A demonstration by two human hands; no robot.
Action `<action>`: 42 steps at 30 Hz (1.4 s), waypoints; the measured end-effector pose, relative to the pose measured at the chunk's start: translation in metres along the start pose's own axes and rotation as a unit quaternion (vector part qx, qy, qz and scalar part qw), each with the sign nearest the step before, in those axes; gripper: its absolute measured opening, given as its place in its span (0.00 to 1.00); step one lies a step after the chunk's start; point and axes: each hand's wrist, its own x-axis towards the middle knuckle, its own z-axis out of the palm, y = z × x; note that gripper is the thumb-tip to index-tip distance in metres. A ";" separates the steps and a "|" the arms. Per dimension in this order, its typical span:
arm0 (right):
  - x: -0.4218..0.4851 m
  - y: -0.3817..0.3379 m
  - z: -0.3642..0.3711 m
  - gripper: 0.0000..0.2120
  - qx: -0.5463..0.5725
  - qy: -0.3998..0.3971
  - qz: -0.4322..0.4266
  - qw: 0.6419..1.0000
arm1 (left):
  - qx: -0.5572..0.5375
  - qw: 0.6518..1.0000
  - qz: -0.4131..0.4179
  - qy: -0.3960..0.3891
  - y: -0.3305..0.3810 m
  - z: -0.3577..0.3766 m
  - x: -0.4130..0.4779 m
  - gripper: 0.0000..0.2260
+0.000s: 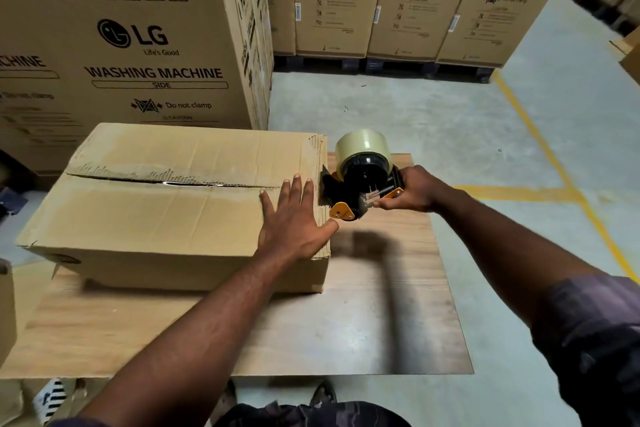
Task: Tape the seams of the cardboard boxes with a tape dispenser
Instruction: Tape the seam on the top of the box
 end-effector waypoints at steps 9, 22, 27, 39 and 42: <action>-0.011 0.012 0.024 0.18 0.013 -0.023 0.078 0.997 | 0.003 1.000 0.005 0.014 0.000 0.002 0.000 0.45; -0.043 0.040 0.131 0.28 0.435 0.038 0.374 0.818 | -0.013 0.999 -0.003 0.031 0.000 0.006 0.001 0.45; -0.042 0.042 0.144 0.31 0.495 0.026 0.393 0.775 | -0.012 0.999 -0.006 0.033 0.000 0.006 0.000 0.44; -0.044 -0.060 0.086 0.21 0.147 0.147 0.087 0.974 | -0.014 0.999 -0.014 0.049 0.002 0.004 -0.002 0.37; -0.044 -0.115 0.082 0.30 0.338 0.131 0.001 0.932 | -0.030 0.998 -0.006 0.048 0.000 0.001 -0.004 0.29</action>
